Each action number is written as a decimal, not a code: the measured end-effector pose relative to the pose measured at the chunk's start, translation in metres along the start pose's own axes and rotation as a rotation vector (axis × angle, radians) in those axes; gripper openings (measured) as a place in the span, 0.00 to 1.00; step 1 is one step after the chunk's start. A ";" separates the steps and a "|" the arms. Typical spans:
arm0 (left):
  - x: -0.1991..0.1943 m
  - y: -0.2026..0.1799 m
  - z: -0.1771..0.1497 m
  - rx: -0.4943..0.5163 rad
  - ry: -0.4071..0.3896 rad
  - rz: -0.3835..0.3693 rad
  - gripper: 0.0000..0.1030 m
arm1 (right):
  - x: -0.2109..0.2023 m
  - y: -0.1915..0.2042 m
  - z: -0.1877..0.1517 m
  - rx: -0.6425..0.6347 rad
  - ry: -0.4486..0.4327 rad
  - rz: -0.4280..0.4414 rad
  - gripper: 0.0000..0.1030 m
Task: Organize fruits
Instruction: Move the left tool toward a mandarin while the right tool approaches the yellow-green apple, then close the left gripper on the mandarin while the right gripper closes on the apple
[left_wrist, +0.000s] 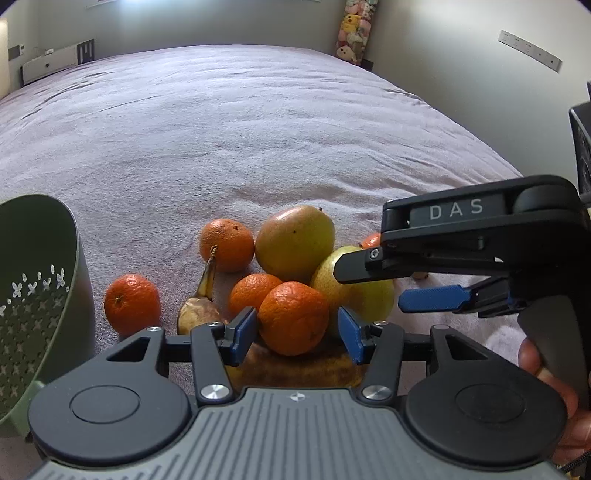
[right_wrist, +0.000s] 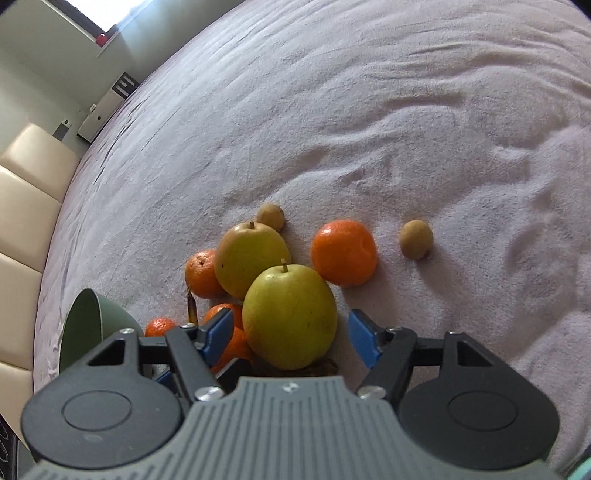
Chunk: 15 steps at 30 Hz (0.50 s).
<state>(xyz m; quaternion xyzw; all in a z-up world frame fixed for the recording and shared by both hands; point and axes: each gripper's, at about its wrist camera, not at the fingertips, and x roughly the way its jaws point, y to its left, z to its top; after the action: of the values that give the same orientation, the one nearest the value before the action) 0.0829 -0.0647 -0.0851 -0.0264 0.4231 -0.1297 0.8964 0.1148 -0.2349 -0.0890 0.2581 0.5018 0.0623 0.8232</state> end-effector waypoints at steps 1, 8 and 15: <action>0.002 0.000 0.000 -0.004 0.003 0.001 0.58 | 0.002 -0.001 0.000 0.006 0.001 0.004 0.65; 0.004 0.004 0.000 -0.015 0.006 -0.018 0.58 | 0.018 -0.006 0.000 0.036 0.038 0.031 0.65; 0.007 0.008 0.001 -0.036 0.016 -0.041 0.52 | 0.022 -0.007 -0.002 0.053 0.040 0.037 0.61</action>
<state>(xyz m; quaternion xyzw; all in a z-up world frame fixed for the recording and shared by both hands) 0.0896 -0.0587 -0.0910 -0.0502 0.4320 -0.1406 0.8894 0.1231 -0.2326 -0.1107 0.2878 0.5148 0.0692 0.8046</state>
